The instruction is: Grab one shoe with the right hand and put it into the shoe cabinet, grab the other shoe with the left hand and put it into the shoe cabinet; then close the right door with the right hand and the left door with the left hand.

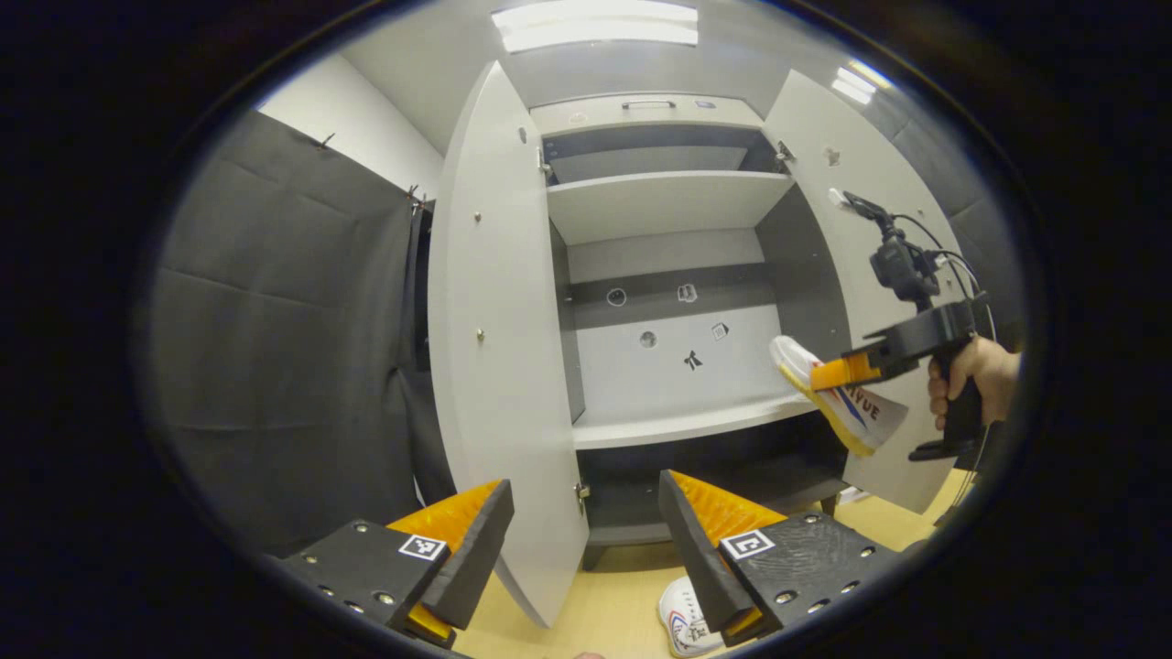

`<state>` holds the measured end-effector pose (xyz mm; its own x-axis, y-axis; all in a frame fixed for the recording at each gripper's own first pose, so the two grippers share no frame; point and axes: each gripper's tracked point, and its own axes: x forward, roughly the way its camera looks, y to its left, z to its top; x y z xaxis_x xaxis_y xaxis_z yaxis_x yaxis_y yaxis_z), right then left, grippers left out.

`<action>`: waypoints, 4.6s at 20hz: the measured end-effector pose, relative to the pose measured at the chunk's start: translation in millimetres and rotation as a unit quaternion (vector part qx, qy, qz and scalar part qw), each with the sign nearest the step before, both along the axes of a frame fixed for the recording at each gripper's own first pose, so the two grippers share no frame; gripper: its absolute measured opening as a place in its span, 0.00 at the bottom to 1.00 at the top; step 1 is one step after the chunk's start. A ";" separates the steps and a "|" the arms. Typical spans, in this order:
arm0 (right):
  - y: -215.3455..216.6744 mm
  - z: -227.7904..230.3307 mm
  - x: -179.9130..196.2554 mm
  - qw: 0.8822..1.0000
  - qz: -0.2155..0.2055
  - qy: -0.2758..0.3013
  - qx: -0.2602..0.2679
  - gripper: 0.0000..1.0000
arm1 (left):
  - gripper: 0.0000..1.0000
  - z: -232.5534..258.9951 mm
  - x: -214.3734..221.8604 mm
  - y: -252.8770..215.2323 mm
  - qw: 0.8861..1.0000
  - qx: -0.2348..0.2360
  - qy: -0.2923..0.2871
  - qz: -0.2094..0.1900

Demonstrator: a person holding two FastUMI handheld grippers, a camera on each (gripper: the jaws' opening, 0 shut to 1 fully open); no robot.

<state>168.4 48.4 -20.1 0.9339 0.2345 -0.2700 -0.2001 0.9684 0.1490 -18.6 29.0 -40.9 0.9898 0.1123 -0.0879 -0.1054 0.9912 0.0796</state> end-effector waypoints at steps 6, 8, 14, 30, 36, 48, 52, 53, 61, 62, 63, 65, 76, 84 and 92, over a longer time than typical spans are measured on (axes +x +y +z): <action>-6.9 35.9 56.3 0.999 -0.013 -0.039 0.008 0.01 | 0.92 4.3 -3.8 2.7 1.000 0.010 -0.004 0.018; -9.1 43.0 75.4 0.999 -0.018 -0.045 0.013 0.00 | 0.91 3.8 -4.8 1.7 1.000 0.008 -0.004 0.025; -8.2 42.4 130.8 0.998 -0.028 -0.047 0.012 0.01 | 0.92 4.6 -10.1 -14.6 1.000 0.016 -0.003 0.023; 7.0 -34.1 200.8 0.995 -0.056 0.070 -0.043 0.01 | 0.91 -3.1 -18.7 12.4 0.998 0.023 0.017 0.059; 6.4 -9.6 191.5 0.997 -0.050 0.038 -0.041 0.34 | 0.92 -12.9 -12.4 10.5 0.998 0.019 0.030 0.043; -21.3 74.7 47.8 0.992 -0.048 -0.106 -0.054 0.93 | 0.92 -70.8 20.1 -29.4 0.993 -0.031 0.096 -0.060; -40.5 67.5 11.9 0.990 -0.058 -0.109 -0.063 0.94 | 0.93 -104.8 24.2 -41.0 0.986 -0.044 0.137 -0.087; -44.3 64.0 4.4 0.990 -0.060 -0.108 -0.064 0.97 | 0.93 -113.5 25.3 -45.1 0.983 -0.049 0.150 -0.097; -62.4 22.1 -49.0 0.993 -0.073 -0.063 -0.071 0.97 | 0.93 -188.3 21.3 -70.0 0.957 -0.072 0.240 -0.145; -63.7 17.0 -55.6 0.993 -0.074 -0.058 -0.073 0.97 | 0.93 -201.1 20.1 -72.6 0.953 -0.073 0.253 -0.148; -64.3 12.2 -60.2 0.993 -0.074 -0.053 -0.076 0.97 | 0.93 -213.3 19.2 -75.2 0.949 -0.076 0.266 -0.149; -65.4 0.9 -71.3 0.993 -0.075 -0.039 -0.085 0.97 | 0.92 -239.3 15.7 -78.1 0.941 -0.082 0.293 -0.150; -57.4 -38.8 -112.4 0.993 -0.070 0.013 -0.091 0.97 | 0.93 -337.6 -1.3 -81.0 0.898 -0.084 0.406 -0.146; -57.0 -41.4 -120.1 0.993 -0.071 0.020 -0.091 0.97 | 0.87 -360.9 -8.2 -88.5 0.866 -0.147 0.458 -0.135; -45.7 -43.9 -122.9 0.994 -0.053 0.024 -0.094 0.97 | 0.21 -359.6 -9.1 -99.1 0.862 -0.161 0.458 -0.146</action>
<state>45.5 2.7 -64.0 0.9359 0.0762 -0.3441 -0.0919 0.9953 -0.0297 -27.7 -70.0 -400.4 0.4697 -0.3067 -0.8278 0.1140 0.9509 -0.2876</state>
